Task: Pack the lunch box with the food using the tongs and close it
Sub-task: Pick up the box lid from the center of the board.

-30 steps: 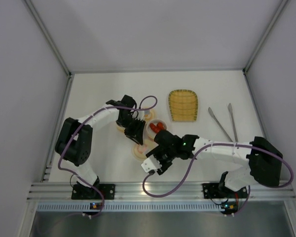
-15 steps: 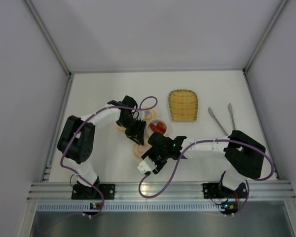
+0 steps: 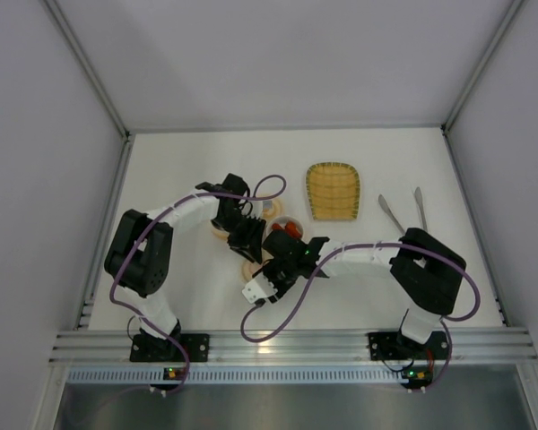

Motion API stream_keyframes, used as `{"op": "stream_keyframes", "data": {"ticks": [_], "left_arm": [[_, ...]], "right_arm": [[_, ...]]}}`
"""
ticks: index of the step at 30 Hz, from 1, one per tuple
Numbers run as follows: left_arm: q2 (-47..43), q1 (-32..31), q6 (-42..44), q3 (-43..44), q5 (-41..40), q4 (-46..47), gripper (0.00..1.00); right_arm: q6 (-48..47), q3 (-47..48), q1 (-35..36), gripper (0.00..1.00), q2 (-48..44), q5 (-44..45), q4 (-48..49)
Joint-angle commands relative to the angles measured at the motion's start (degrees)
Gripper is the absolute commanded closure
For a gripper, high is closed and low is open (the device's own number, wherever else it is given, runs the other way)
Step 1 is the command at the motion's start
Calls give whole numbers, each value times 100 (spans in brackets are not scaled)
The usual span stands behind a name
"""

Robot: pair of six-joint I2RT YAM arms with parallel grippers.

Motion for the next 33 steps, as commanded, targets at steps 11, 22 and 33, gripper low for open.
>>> {"op": "stream_keyframes", "data": {"ticks": [11, 22, 33], "left_arm": [[55, 9, -116, -125, -410, 150, 45], [222, 9, -134, -214, -604, 396, 42], [389, 0, -178, -266, -209, 668, 42]], "right_arm": [[-183, 316, -88, 66, 174, -403, -603], [-174, 307, -88, 68, 139, -412, -709], [-200, 343, -87, 71, 183, -438, -770]]}}
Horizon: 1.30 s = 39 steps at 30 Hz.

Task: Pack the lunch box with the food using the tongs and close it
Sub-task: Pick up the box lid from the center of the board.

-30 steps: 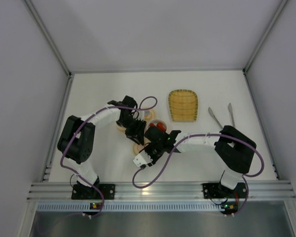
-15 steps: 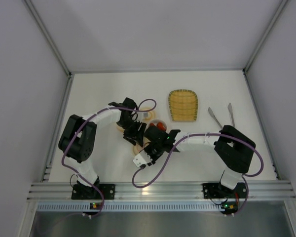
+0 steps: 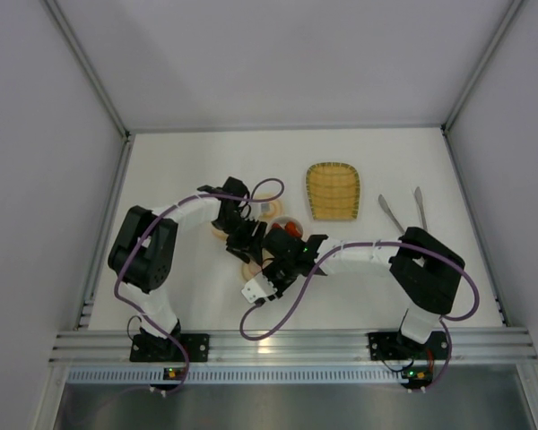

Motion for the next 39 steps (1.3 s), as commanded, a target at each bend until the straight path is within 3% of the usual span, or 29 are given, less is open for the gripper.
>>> {"op": "stream_keyframes", "data": {"ticks": [1, 8, 19, 27, 34, 39], "left_arm": [[184, -22, -18, -107, 337, 358, 43], [193, -22, 105, -98, 1023, 68, 51], [17, -22, 175, -116, 1577, -151, 77], [-10, -22, 193, -124, 1701, -204, 81], [-1, -13, 105, -142, 1033, -55, 73], [69, -13, 105, -107, 919, -29, 88]], "right_arm": [[-102, 133, -55, 71, 115, -300, -482], [-93, 212, -46, 72, 185, -327, -535], [-41, 379, -55, 73, 326, -335, -693], [-14, 361, -55, 74, 343, -327, -667], [12, 379, -55, 73, 273, -344, -693], [135, 431, -55, 59, 98, -353, -772]]}}
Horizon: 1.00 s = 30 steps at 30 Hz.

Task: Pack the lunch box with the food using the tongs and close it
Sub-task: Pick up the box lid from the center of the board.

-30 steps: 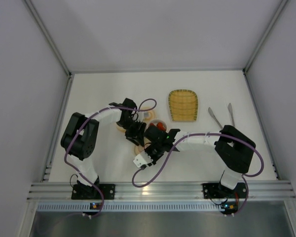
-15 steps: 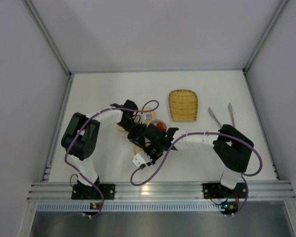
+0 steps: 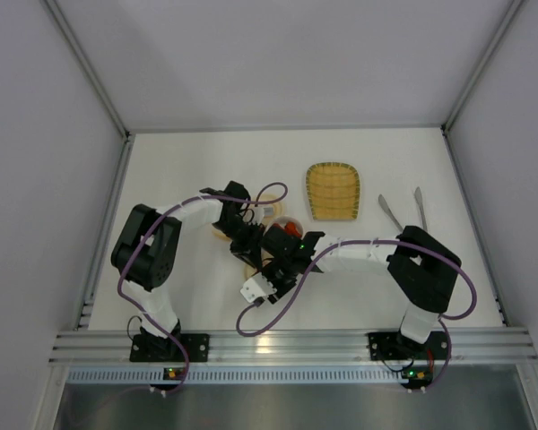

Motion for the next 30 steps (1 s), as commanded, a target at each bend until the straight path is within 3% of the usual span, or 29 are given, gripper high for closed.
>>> {"op": "stream_keyframes", "data": {"ticks": [1, 4, 7, 20, 30], "left_arm": [[-64, 2, -24, 33, -85, 15, 90], [-81, -6, 2, 129, -102, -64, 100], [-230, -6, 20, 226, -111, -204, 100], [-1452, -6, 538, 481, -691, -1153, 100], [-1963, 239, 829, 1509, -885, -1831, 100]], "right_arm": [[89, 119, -55, 55, -71, -106, -169], [247, 110, -55, 43, -439, -132, -353], [362, 93, -55, 37, -895, -185, -669], [871, -241, -55, 38, -3313, -28, -2356], [1793, -487, -441, 39, -4246, 377, -2472]]}}
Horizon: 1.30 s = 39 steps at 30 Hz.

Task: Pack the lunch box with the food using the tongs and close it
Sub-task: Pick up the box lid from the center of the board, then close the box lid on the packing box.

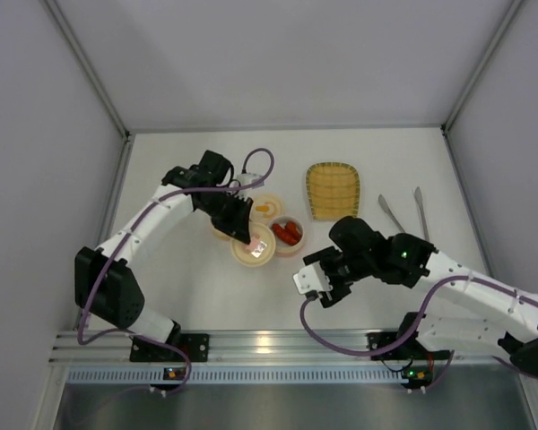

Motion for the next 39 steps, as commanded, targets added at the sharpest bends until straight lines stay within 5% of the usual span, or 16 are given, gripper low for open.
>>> {"op": "stream_keyframes", "data": {"ticks": [1, 17, 39], "left_arm": [[-107, 198, 131, 480, 31, -327, 100], [1967, 14, -649, 2212, 540, 279, 100], [3101, -232, -888, 2362, 656, 886, 99]], "right_arm": [[529, -48, -338, 38, -135, -1, -129], [1197, 119, -3897, 33, 6, -1038, -331], [1347, 128, -4233, 29, 76, -1319, -111]]}}
